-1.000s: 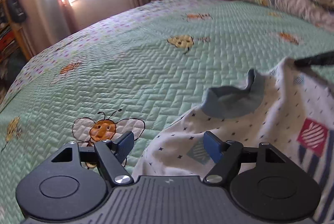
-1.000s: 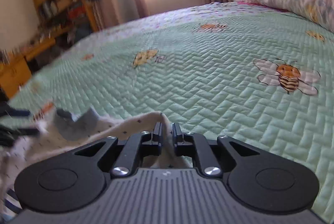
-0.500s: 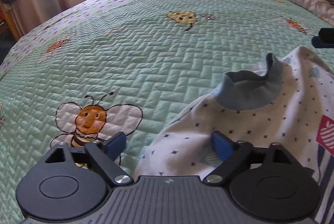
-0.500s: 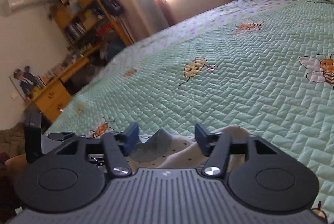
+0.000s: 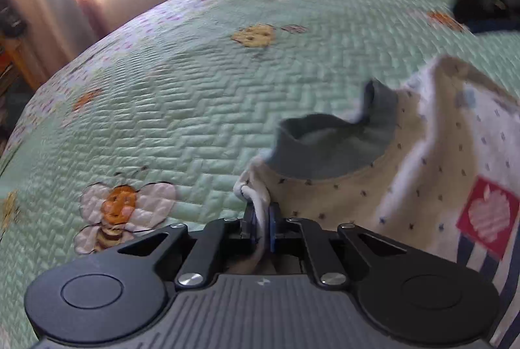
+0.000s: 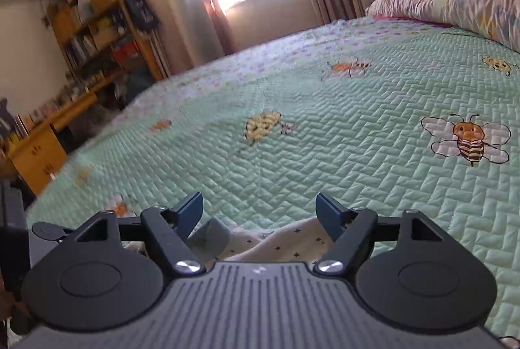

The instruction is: Fold clothes

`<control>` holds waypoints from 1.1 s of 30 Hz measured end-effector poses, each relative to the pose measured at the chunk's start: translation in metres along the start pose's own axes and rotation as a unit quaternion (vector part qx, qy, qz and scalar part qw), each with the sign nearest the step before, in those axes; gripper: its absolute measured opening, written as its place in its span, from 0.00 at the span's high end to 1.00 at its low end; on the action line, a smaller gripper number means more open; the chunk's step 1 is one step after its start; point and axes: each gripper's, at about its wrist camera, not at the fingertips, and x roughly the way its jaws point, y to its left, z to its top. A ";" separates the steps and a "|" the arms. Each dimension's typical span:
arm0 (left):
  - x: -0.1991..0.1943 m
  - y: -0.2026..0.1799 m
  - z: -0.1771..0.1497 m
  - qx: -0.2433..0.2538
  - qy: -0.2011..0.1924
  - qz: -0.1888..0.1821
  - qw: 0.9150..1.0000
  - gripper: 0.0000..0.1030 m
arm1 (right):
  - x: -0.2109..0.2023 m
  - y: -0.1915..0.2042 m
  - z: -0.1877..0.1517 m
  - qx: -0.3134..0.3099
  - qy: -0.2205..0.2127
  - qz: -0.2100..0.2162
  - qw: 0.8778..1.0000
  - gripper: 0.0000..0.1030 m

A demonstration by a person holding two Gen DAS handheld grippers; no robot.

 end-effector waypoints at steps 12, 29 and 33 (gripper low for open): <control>0.007 0.080 0.065 0.015 -0.029 0.238 0.971 0.94 | -0.002 -0.007 -0.015 0.050 -0.037 0.021 0.998 0.25; -0.085 0.132 -0.035 -0.371 -0.080 0.118 0.918 0.22 | -0.003 -0.014 -0.032 0.078 -0.065 0.081 0.992 0.24; -0.102 0.079 -0.036 -0.227 -0.066 0.066 0.969 0.20 | -0.001 -0.021 -0.034 0.099 -0.068 0.084 0.989 0.23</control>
